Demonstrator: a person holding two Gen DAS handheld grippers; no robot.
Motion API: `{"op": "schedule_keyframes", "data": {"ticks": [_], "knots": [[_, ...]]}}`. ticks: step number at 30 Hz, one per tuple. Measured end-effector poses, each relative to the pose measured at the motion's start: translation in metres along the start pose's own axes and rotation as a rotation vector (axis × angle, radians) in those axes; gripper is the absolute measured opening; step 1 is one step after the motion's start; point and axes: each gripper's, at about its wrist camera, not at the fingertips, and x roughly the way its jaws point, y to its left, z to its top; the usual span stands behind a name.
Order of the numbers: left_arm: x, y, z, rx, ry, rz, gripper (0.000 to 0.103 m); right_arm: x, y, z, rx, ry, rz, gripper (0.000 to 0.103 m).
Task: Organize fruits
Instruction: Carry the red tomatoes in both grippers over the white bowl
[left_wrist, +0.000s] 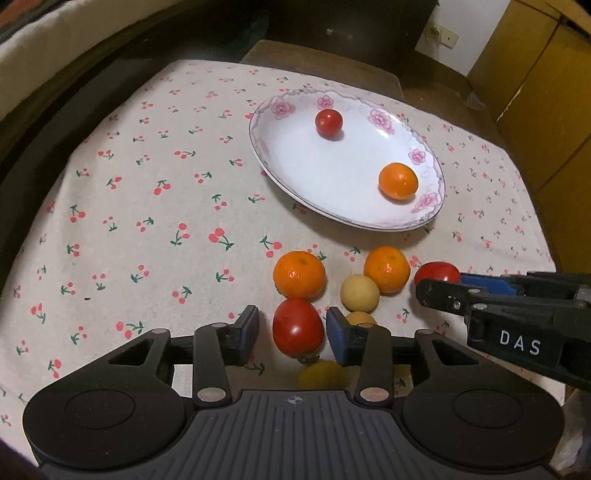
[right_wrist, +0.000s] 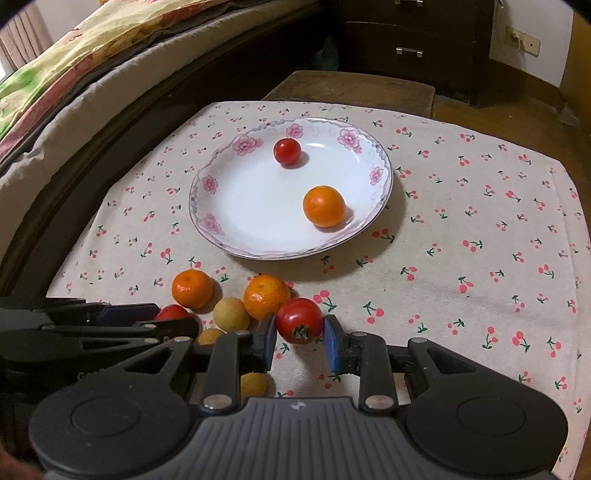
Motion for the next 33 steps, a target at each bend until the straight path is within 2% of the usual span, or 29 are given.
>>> {"op": "schedule_keyframes", "data": {"ticks": [4,10,18,33], "knots": [[0.002,0.0,0.0,-0.001,0.003,0.016,0.038,0.001,0.0,0.0,0.002,0.0,-0.003,0.029],[-0.001,0.0,-0.001,0.013,-0.013,0.034,0.037,-0.002,-0.002,0.0,0.009,-0.011,-0.006,0.029],[-0.016,-0.001,0.003,0.008,-0.052,0.009,0.037,-0.008,-0.005,0.005,0.023,-0.032,-0.003,0.029],[-0.02,-0.013,0.032,0.021,-0.103,-0.021,0.037,-0.012,-0.012,0.032,0.046,-0.071,0.005,0.029]]}}
